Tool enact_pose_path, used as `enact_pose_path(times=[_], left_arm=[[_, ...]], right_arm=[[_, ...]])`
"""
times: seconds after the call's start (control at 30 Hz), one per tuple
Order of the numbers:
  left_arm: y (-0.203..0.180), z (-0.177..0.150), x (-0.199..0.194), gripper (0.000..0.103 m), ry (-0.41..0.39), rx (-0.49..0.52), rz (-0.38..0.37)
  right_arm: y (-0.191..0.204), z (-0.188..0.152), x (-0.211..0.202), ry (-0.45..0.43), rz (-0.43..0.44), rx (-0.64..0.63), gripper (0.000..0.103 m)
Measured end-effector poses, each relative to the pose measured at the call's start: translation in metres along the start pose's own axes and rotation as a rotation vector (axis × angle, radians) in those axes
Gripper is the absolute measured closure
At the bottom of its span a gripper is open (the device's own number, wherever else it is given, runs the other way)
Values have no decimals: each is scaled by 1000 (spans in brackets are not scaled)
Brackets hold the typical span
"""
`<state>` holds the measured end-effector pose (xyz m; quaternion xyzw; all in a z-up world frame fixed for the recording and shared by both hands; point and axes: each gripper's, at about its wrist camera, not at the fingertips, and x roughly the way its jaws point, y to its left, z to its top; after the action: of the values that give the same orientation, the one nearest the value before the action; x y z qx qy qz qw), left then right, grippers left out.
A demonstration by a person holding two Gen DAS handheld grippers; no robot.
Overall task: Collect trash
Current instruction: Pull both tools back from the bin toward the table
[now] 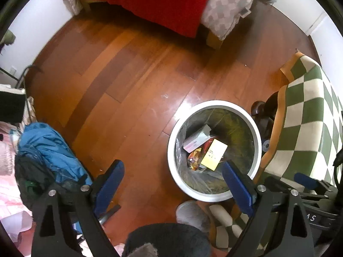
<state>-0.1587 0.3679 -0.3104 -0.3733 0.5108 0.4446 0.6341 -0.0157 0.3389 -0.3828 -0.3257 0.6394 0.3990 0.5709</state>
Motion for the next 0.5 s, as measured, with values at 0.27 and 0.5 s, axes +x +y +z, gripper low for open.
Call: enact_pose_path(times=[0.27, 0.5], left_arm=[[-11, -22, -43, 10, -62, 47, 2], [-20, -39, -82, 10, -120, 76, 7]], right_arm=[[-5, -31, -46, -68, -14, 2, 2], [-10, -56, -98, -152, 9, -4, 2]])
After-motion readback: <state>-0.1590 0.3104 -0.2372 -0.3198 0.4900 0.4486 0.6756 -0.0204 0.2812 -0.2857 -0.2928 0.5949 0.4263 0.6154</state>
